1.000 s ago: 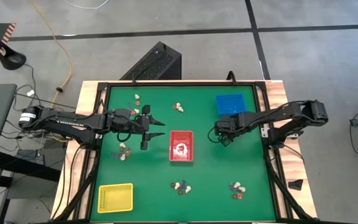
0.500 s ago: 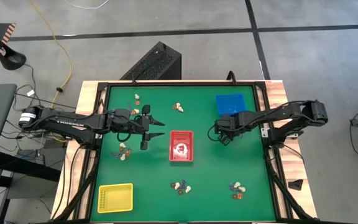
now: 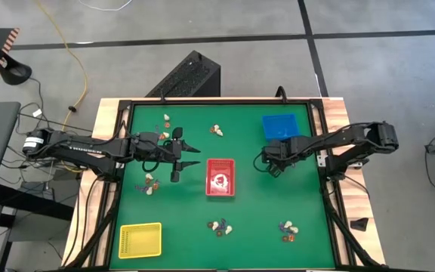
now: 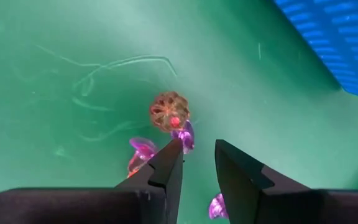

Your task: Sort Halloween decoration

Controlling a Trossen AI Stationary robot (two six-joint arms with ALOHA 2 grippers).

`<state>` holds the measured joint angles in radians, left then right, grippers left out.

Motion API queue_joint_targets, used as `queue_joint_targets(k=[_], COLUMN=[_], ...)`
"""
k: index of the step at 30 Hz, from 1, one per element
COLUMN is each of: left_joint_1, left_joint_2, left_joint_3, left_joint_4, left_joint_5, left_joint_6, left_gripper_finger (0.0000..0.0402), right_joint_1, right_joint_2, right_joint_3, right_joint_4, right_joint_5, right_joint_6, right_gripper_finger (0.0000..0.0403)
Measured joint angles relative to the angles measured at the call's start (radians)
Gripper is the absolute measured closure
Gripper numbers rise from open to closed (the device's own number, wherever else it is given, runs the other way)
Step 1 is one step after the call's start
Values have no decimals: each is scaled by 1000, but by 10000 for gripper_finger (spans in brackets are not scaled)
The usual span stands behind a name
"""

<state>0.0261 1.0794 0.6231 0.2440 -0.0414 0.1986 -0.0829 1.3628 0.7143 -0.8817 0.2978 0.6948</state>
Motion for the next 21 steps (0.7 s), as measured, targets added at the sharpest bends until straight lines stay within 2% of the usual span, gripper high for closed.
queue_joint_targets(k=[21], left_joint_1=[0], left_joint_2=[0], left_joint_3=[0], left_joint_4=[0], left_joint_5=[0], left_joint_6=[0], left_gripper_finger=[239], right_joint_1=[-5], right_joint_2=[0], right_joint_3=[-7], right_joint_4=[62], right_joint_5=[-14], right_joint_6=[-41], right_gripper_finger=[276])
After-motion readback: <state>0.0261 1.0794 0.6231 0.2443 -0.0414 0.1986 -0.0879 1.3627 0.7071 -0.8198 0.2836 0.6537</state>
